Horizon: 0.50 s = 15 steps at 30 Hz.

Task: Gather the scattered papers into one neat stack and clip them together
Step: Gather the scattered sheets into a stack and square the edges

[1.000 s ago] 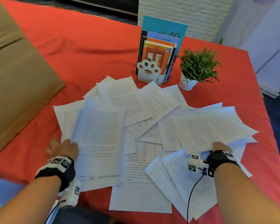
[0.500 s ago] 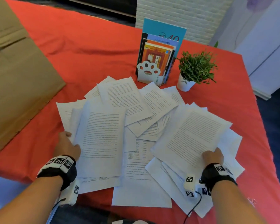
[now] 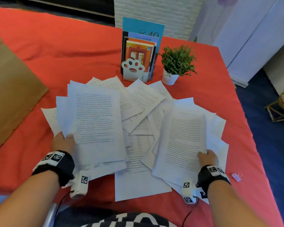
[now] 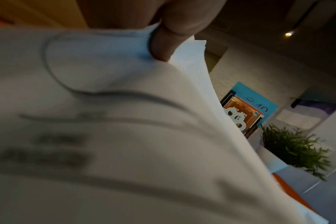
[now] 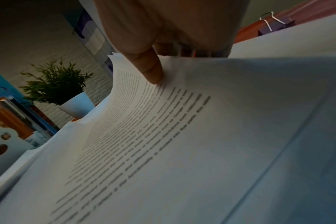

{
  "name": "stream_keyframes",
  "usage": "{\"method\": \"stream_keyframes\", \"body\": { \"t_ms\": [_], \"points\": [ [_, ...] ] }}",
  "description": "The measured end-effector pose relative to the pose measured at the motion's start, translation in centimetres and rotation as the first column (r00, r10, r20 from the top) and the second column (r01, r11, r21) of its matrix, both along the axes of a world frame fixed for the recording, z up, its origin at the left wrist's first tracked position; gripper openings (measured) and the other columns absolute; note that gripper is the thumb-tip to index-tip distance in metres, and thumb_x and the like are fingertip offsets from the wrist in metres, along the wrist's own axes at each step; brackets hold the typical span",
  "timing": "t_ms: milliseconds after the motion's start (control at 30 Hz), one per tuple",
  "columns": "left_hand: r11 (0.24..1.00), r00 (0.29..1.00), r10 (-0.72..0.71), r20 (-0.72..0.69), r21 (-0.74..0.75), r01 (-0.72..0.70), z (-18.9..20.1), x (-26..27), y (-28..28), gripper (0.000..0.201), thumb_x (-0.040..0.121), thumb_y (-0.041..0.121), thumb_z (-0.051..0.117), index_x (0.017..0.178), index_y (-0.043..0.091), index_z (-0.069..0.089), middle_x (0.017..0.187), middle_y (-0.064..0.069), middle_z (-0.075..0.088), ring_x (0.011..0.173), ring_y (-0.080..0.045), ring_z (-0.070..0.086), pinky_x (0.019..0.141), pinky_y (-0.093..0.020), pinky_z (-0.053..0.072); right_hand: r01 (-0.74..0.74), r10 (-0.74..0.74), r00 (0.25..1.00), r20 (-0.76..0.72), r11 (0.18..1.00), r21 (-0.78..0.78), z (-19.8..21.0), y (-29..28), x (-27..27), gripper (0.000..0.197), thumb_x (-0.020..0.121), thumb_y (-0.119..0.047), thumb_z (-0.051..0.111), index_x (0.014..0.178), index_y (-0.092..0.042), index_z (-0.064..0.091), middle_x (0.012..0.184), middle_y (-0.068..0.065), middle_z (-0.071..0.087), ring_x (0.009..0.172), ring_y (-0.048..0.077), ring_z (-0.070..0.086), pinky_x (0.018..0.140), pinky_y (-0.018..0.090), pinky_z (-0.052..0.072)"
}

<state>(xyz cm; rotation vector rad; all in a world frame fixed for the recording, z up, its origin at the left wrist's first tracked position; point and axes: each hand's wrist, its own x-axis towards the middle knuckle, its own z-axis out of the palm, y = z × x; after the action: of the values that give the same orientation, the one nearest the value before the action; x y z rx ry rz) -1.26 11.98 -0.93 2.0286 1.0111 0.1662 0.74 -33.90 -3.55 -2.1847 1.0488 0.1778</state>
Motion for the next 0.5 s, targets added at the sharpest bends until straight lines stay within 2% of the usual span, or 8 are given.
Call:
{"method": "stream_keyframes", "body": {
  "t_ms": [67,133,233,267,333,367,433,500],
  "points": [
    [0.999,0.995,-0.023,-0.094,-0.026,0.020,-0.3,0.6,-0.6,0.036,0.091,0.008,0.043,0.122,-0.009,0.052,0.132,-0.030,0.052,0.122,-0.044,0.048,0.102,-0.041,0.036,0.047,-0.048,0.996,0.071,0.999,0.025,0.2,-0.1,-0.3,0.049,0.070,-0.024,0.044,0.109,0.002,0.060,0.109,0.026,0.063,0.093,0.036,0.057,0.080,0.037,0.043],
    [0.999,0.978,-0.051,-0.200,-0.022,0.047,-0.7,1.0,-0.8,0.039,0.093,0.010,0.041,0.126,-0.009,0.049,0.137,-0.030,0.046,0.126,-0.044,0.043,0.105,-0.040,0.033,0.105,-0.106,0.991,0.088,0.994,0.013,0.6,-0.7,-0.7,0.056,0.067,-0.026,0.041,0.112,0.002,0.059,0.112,0.027,0.061,0.103,0.041,0.057,0.087,0.039,0.044],
    [0.997,0.930,-0.073,-0.361,-0.020,0.071,-2.6,1.4,0.0,0.046,0.094,0.016,0.038,0.133,-0.007,0.043,0.143,-0.029,0.039,0.131,-0.042,0.039,0.108,-0.039,0.029,0.146,-0.148,0.989,-0.012,0.985,-0.092,0.5,-2.2,-1.8,0.055,0.072,-0.029,0.043,0.119,-0.007,0.061,0.119,0.024,0.057,0.109,0.039,0.053,0.081,0.035,0.042],
    [0.997,0.910,-0.066,-0.409,0.009,0.077,-3.4,1.4,0.3,0.046,0.094,0.018,0.038,0.132,-0.006,0.044,0.142,-0.030,0.040,0.129,-0.043,0.040,0.107,-0.040,0.030,0.144,-0.153,0.986,-0.063,0.981,-0.130,0.5,-2.4,-2.3,0.051,0.077,-0.028,0.045,0.123,-0.012,0.061,0.123,0.022,0.054,0.114,0.038,0.049,0.084,0.036,0.040],
    [0.991,0.881,-0.053,-0.470,0.081,0.103,-4.4,1.0,0.4,0.045,0.091,0.022,0.039,0.127,-0.004,0.051,0.135,-0.030,0.045,0.123,-0.045,0.045,0.104,-0.043,0.034,0.134,-0.157,0.978,-0.139,0.978,-0.161,0.0,-2.6,-3.1,0.045,0.084,-0.024,0.047,0.128,-0.018,0.056,0.133,0.020,0.044,0.120,0.037,0.040,0.096,0.042,0.036],
    [0.988,0.875,-0.054,-0.481,0.101,0.117,-4.8,0.8,0.4,0.044,0.090,0.022,0.041,0.123,-0.004,0.053,0.132,-0.031,0.048,0.121,-0.046,0.046,0.103,-0.046,0.037,0.129,-0.155,0.973,-0.170,0.979,-0.158,-0.3,-2.6,-3.5,0.044,0.085,-0.023,0.048,0.127,-0.018,0.056,0.135,0.020,0.041,0.120,0.039,0.039,0.100,0.043,0.035],
    [0.983,0.865,-0.071,-0.496,0.113,0.145,-5.2,0.3,0.1,0.043,0.090,0.022,0.041,0.121,-0.005,0.053,0.130,-0.031,0.049,0.122,-0.045,0.046,0.103,-0.049,0.038,0.117,-0.144,0.975,-0.172,0.981,-0.155,-0.9,-2.7,-4.1,0.041,0.084,-0.023,0.049,0.123,-0.017,0.058,0.133,0.019,0.043,0.115,0.040,0.043,0.099,0.042,0.036],
    [0.984,0.847,-0.052,-0.528,0.117,0.133,-5.3,-0.1,-0.2,0.048,0.090,0.026,0.038,0.128,0.000,0.051,0.143,-0.024,0.039,0.132,-0.040,0.034,0.109,-0.045,0.028,0.109,-0.125,0.987,-0.106,0.983,-0.145,-1.2,-2.7,-4.2,0.037,0.082,-0.018,0.051,0.117,-0.009,0.062,0.129,0.021,0.046,0.110,0.038,0.048,0.096,0.037,0.039]
  ]
}}
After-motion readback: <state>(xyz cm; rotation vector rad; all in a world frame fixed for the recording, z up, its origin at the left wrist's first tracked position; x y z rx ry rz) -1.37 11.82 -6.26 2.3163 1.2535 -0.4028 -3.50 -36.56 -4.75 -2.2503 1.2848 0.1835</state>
